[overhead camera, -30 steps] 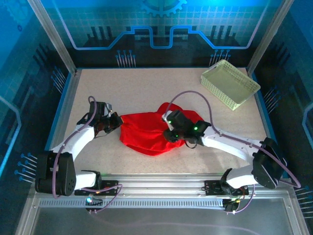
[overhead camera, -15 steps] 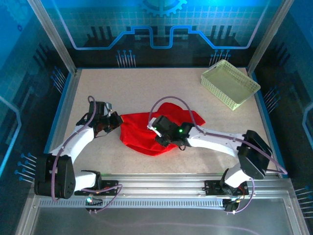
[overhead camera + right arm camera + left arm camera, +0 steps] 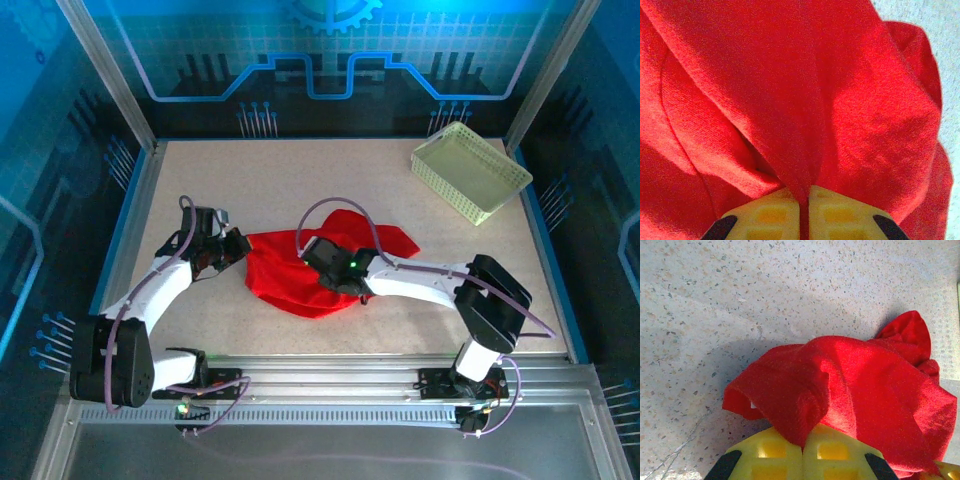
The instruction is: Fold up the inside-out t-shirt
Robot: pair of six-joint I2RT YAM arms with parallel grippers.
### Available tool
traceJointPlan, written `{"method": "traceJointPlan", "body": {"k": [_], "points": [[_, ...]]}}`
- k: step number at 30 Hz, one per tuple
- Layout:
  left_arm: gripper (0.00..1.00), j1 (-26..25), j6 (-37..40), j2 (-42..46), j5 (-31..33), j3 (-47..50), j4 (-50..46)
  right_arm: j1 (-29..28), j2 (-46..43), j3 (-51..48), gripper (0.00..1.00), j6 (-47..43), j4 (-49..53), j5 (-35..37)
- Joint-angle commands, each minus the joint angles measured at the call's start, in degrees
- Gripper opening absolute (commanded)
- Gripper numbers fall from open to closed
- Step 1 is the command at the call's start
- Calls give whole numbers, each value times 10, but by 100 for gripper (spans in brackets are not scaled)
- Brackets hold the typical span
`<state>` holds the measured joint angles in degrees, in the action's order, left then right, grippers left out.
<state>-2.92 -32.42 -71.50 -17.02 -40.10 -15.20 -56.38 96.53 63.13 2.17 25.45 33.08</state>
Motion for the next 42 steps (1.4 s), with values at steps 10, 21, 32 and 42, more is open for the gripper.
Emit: {"method": "traceJointPlan", "body": {"k": [10, 21, 32, 42], "points": [[0, 13, -7, 129, -4, 18, 40, 46, -247, -17, 0, 51, -26, -263], [0, 16, 17, 3, 7, -49, -37, 182, -240, -141, 0, 196, -145, -445], [44, -40, 24, 19, 217, -101, -187, 179, -176, -171, 0, 228, -217, -446], [61, -257, -68, 111, 214, -72, -145, 130, -209, -213, 0, 255, -262, -388]]}}
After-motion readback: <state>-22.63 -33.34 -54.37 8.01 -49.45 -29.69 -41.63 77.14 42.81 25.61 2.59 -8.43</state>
